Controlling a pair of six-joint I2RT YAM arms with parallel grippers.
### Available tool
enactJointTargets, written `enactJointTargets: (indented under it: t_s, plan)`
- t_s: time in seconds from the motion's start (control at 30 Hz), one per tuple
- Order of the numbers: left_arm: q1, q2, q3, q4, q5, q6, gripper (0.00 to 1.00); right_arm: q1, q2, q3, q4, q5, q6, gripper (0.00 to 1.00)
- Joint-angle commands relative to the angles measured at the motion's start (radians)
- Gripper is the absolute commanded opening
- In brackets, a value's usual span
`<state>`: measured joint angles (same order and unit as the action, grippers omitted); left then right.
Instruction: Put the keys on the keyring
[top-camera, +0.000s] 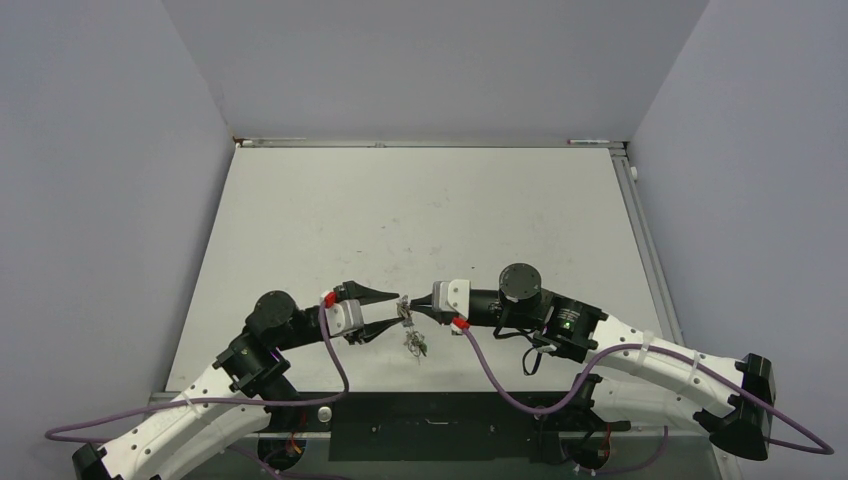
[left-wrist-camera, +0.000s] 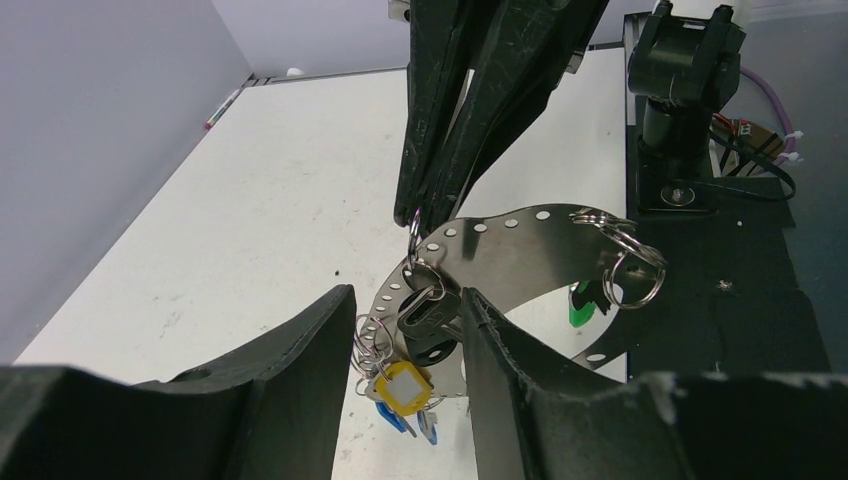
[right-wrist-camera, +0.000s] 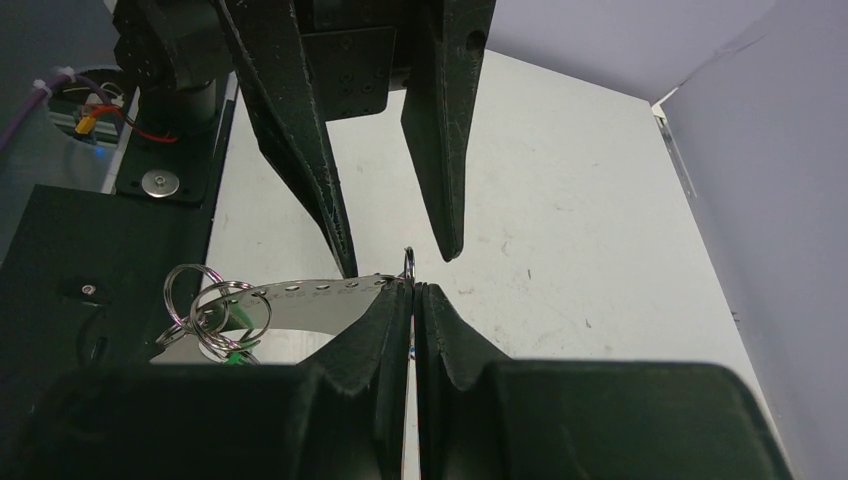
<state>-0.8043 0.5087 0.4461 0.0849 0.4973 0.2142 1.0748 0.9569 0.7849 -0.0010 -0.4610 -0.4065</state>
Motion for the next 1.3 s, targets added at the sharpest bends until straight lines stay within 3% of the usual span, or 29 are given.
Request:
enactJointTargets:
  t_s: [0.0,1.0,1.27]
  plan:
    - [-0.001,-0.002,0.023,0.046,0.021,-0.006,0.4,-0.002,-0.031,0.001,0.129,-0.023,0.021,0.05]
    - [0.001,0.016,0.012,0.09,0.054,-0.071,0.44,-0.002,-0.095,-0.055,0.267,-0.009,0.064,0.05]
    - [0.001,0.019,0.013,0.092,0.05,-0.075,0.33,-0.001,-0.087,-0.067,0.314,-0.021,0.082,0.05]
